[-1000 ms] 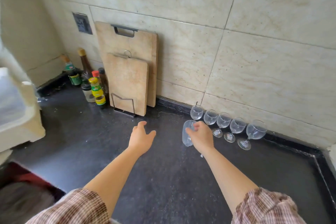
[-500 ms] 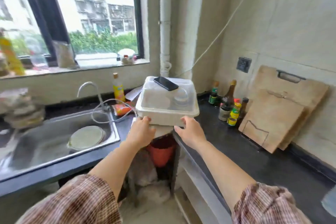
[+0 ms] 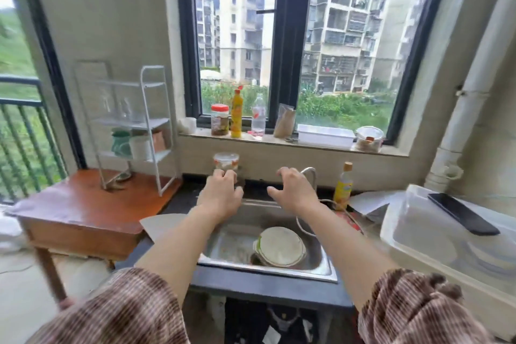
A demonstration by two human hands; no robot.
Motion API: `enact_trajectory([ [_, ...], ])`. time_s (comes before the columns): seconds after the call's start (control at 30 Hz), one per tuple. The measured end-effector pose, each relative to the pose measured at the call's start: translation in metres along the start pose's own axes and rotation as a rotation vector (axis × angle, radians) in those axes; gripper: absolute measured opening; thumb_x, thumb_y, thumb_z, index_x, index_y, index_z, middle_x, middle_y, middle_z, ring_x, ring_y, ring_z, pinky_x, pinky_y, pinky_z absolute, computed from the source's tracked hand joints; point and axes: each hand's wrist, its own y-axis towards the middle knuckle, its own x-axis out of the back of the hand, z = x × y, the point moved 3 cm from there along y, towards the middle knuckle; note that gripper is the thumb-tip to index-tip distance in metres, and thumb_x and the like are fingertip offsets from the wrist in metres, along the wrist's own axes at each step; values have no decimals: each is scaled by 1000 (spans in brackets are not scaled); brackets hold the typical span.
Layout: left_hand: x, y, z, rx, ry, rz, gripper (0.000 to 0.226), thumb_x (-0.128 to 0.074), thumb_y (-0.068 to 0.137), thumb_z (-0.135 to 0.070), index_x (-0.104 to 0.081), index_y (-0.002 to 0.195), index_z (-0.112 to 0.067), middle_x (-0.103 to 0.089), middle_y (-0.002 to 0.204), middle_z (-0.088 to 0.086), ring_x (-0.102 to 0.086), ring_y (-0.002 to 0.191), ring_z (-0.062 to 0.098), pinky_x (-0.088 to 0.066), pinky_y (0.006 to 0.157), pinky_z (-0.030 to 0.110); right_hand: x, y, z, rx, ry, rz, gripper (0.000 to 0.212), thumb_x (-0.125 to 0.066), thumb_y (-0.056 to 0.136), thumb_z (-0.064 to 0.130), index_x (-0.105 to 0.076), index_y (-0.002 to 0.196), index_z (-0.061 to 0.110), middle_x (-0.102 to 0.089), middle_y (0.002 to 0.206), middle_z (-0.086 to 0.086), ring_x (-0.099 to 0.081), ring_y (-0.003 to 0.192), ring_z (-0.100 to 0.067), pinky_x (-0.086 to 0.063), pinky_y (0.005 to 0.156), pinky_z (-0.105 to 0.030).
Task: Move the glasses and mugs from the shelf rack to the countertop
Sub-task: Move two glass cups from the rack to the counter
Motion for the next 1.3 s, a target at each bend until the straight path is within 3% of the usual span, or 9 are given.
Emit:
enact_trajectory([
  [0.3,71,112,168,223,108,-112,42,-44,92,-29,-46,129,-11,-44,133,15,-42,122,33,-37,103,44,-110,162,143,231,61,114,52,-58,89,39,-48,131,11,-53,130,-12,-48,120,-30,-42,100,-43],
  [0.53,115,164,281,416,70,-202,45,-45,92,-32,-44,134,-15,-42,138,14,-42,125,32,-39,103,45,-187,234,239,367,90,232,53,-55,89,37,-45,135,10,-50,133,-10,-44,124,-29,-41,101,-42],
  [0.77,130,233,380,453,-44,-232,42,-42,94,-31,-44,133,-15,-41,136,11,-50,117,31,-41,96,39,-253,310,311,365,181,271,57,-57,88,37,-43,138,12,-50,136,-8,-45,125,-25,-40,101,-37],
  [0.93,148,309,452,390,-140,-272,37,-41,96,-27,-52,124,-6,-50,130,15,-51,113,30,-34,85,31,-295,374,373,264,329,235,54,-57,90,33,-45,137,10,-53,136,-8,-50,123,-25,-41,102,-36],
  [1.07,166,374,500,324,-202,-236,42,-35,98,-21,-45,136,-4,-50,140,14,-43,129,28,-32,105,35,-329,427,421,98,482,295,56,-49,96,31,-33,147,15,-45,146,-8,-49,124,-25,-40,101,-33],
  [1.17,176,418,526,314,-338,-259,43,-32,99,-22,-45,138,-7,-50,140,13,-44,129,28,-32,105,35,-352,459,447,-51,701,316,61,-46,97,27,-19,152,26,-34,154,-1,-38,136,-26,-31,112,-38],
  [1.3,176,462,549,329,-556,-236,45,-34,100,-28,-41,141,-10,-49,141,8,-42,130,26,-31,104,34,-376,488,468,-187,845,302,55,-45,93,26,-28,145,32,-41,146,1,-41,131,-28,-34,110,-49],
])
